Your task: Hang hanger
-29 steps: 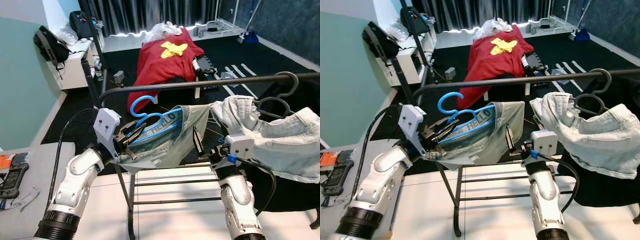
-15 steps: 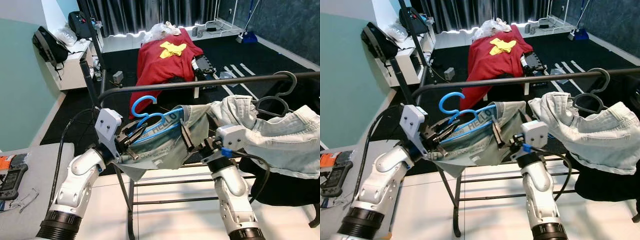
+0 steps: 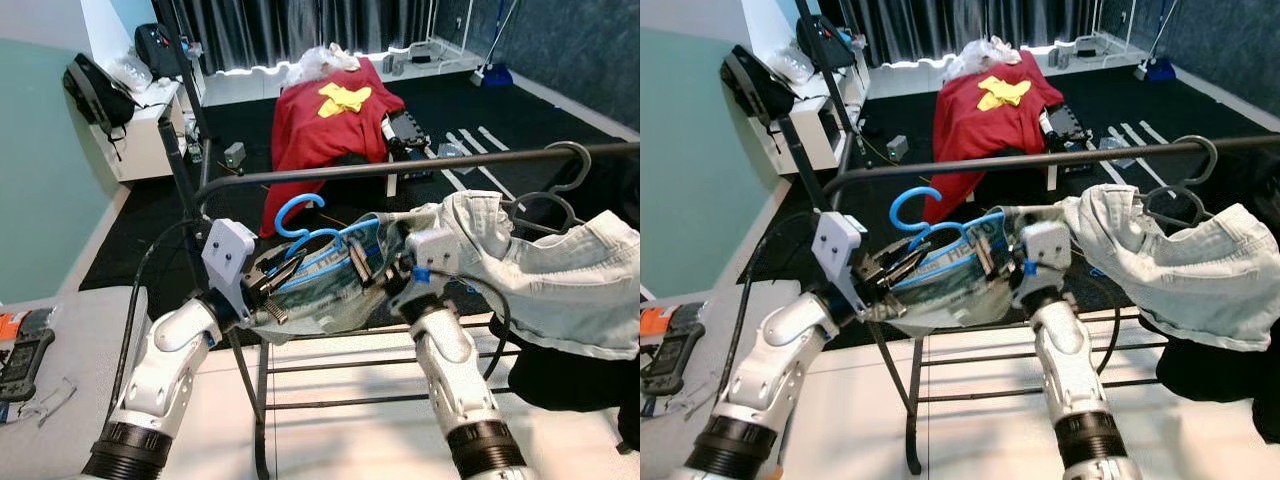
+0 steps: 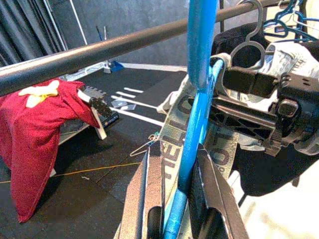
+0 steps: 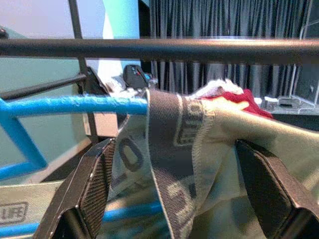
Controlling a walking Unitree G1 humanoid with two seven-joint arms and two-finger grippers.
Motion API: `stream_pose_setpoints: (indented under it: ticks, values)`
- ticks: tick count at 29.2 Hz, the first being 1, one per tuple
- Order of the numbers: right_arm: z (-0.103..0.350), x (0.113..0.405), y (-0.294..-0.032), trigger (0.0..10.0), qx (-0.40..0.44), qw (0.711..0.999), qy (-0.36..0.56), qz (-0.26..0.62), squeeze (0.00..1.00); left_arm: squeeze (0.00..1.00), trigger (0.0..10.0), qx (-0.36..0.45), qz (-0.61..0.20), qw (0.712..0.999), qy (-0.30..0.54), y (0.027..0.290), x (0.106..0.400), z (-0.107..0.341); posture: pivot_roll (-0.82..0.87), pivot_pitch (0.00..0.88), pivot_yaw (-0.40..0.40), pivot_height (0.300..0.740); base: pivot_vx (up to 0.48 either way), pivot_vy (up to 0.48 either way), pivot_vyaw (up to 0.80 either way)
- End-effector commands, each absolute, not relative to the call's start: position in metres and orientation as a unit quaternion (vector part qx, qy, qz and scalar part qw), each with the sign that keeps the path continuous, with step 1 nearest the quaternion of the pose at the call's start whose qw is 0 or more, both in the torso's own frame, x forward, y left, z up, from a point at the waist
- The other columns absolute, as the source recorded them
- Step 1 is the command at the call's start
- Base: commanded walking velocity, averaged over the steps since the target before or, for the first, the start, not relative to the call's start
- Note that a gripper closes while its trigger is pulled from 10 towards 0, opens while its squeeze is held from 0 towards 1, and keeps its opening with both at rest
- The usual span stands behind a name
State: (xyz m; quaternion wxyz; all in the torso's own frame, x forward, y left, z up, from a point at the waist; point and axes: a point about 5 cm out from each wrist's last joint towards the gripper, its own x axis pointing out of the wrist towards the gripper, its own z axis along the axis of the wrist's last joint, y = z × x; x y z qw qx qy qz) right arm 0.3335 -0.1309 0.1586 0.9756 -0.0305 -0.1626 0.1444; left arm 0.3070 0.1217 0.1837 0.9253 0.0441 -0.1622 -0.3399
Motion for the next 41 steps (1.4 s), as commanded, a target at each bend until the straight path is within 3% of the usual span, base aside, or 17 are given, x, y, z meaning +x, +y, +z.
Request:
stream_pose_setpoints:
  ticks: [1,2,3,19,26,28,31,34,41]
  values:
    - [0.153,0.335,-0.129,6.7,-0.029,0.978,-0.146,0.144,0.00,0.00,0.0,0.047,-0.343,0.924,-0.163,0.121,0.307,0.185,-0.07,0.038,0.065,0.740,0.000,0.000,0.00]
    - [0.153,0.336,-0.130,3.8,-0.030,0.980,-0.140,0.138,0.00,0.00,0.0,0.047,-0.343,0.924,-0.163,0.121,0.307,0.186,-0.07,0.040,0.063,0.740,0.000,0.000,0.00]
    - [0.153,0.336,-0.132,0.0,-0.031,0.982,-0.135,0.130,0.00,0.00,0.0,0.046,-0.342,0.924,-0.162,0.121,0.306,0.185,-0.07,0.041,0.063,0.740,0.000,0.000,0.00]
    - [0.159,0.337,-0.143,0.0,-0.022,0.984,-0.151,0.092,0.00,0.00,0.0,0.055,-0.337,0.927,-0.155,0.123,0.308,0.183,-0.08,0.040,0.066,0.740,0.000,0.000,0.00]
    - [0.191,0.328,-0.160,0.0,-0.029,0.970,-0.232,0.067,0.00,0.00,0.0,0.096,-0.292,0.942,-0.133,0.137,0.315,0.178,-0.08,0.041,0.065,0.740,0.000,0.000,0.00]
    - [0.208,0.325,-0.188,0.0,-0.029,0.965,-0.260,0.010,0.00,0.00,0.0,0.122,-0.284,0.944,-0.119,0.147,0.318,0.175,-0.09,0.041,0.070,0.740,0.000,0.000,0.00]
    - [0.213,0.325,-0.202,0.0,-0.029,0.965,-0.260,-0.019,0.00,0.00,0.0,0.127,-0.284,0.943,-0.115,0.150,0.318,0.174,-0.09,0.041,0.070,0.740,0.000,0.000,0.00]
    - [0.211,0.327,-0.243,0.0,-0.039,0.970,-0.225,-0.080,0.00,0.00,0.0,0.132,-0.283,0.943,-0.112,0.155,0.319,0.174,-0.09,0.040,0.070,0.740,0.000,0.000,0.00]
    - [0.216,0.325,-0.263,0.0,-0.041,0.969,-0.222,-0.101,0.00,0.00,0.0,0.147,-0.329,0.928,-0.094,0.151,0.312,0.168,-0.09,0.038,0.064,0.740,0.000,0.000,0.00]
